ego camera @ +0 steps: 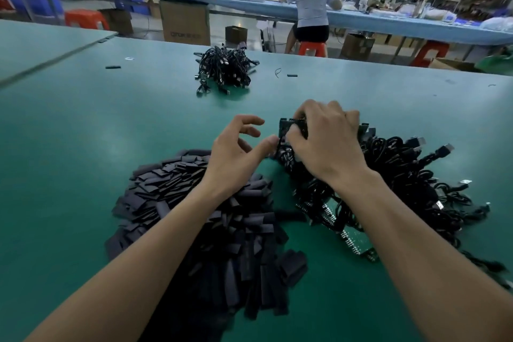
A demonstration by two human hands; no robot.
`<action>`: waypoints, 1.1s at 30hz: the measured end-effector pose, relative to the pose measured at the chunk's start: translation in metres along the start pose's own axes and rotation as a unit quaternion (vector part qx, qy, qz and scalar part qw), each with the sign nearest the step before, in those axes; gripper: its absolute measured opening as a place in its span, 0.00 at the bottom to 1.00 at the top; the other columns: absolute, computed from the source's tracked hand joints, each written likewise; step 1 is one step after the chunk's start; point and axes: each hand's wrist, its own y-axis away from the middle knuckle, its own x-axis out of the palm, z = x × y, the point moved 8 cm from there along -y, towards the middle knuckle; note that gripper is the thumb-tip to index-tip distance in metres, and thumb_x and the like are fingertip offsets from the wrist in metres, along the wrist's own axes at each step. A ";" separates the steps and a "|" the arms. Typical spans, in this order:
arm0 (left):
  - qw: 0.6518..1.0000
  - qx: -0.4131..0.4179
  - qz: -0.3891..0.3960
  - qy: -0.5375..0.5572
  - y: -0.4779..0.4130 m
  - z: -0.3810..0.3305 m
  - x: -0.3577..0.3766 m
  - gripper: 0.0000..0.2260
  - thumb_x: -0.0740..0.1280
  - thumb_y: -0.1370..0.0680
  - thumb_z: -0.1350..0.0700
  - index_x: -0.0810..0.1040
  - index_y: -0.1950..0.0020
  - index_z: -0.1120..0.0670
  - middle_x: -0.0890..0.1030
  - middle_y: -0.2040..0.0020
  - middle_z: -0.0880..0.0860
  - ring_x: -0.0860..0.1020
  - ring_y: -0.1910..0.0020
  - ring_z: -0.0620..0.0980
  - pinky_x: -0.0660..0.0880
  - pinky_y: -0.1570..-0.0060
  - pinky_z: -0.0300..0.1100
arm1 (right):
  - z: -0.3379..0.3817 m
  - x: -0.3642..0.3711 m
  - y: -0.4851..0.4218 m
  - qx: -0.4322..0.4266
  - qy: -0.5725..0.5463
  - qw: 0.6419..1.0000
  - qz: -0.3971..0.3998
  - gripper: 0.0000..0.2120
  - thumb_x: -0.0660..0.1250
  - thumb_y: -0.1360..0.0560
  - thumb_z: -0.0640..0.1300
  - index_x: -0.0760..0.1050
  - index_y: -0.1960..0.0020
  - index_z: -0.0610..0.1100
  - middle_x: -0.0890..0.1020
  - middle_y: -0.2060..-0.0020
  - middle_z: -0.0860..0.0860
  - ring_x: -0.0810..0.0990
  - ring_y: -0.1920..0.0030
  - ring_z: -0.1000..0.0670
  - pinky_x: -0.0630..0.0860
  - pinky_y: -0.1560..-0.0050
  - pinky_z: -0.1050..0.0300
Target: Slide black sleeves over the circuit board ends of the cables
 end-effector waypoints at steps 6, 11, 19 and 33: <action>0.994 -0.023 0.049 0.097 0.006 0.018 0.025 0.06 0.73 0.23 0.57 0.77 0.57 0.54 0.74 0.71 0.42 0.67 0.74 0.42 0.64 0.71 0.35 | -0.010 0.031 0.019 0.025 -0.177 0.978 0.104 0.09 0.65 0.21 0.54 0.74 0.45 0.51 0.77 0.53 0.56 0.73 0.47 0.53 0.53 0.47 0.59; 0.972 -0.068 0.086 0.206 0.008 0.029 0.028 0.08 0.75 0.27 0.56 0.78 0.62 0.49 0.75 0.70 0.46 0.68 0.73 0.43 0.65 0.73 0.34 | -0.011 0.040 0.018 0.047 -0.224 0.959 0.170 0.06 0.68 0.23 0.55 0.73 0.51 0.56 0.80 0.54 0.58 0.76 0.45 0.53 0.59 0.38 0.52; 0.943 -0.122 0.141 0.274 0.008 0.043 0.034 0.06 0.75 0.28 0.53 0.82 0.65 0.49 0.76 0.70 0.45 0.68 0.73 0.41 0.64 0.72 0.32 | -0.005 0.053 0.022 0.061 -0.277 0.928 0.241 0.04 0.71 0.24 0.51 0.76 0.52 0.53 0.82 0.56 0.57 0.79 0.47 0.51 0.69 0.34 0.44; 0.917 -0.139 0.175 0.329 0.007 0.047 0.039 0.07 0.71 0.28 0.60 0.83 0.65 0.52 0.80 0.69 0.45 0.75 0.70 0.37 0.71 0.67 0.28 | -0.001 0.068 0.018 0.066 -0.376 0.862 0.332 0.03 0.69 0.21 0.41 0.80 0.54 0.44 0.78 0.62 0.51 0.74 0.60 0.55 0.71 0.52 0.57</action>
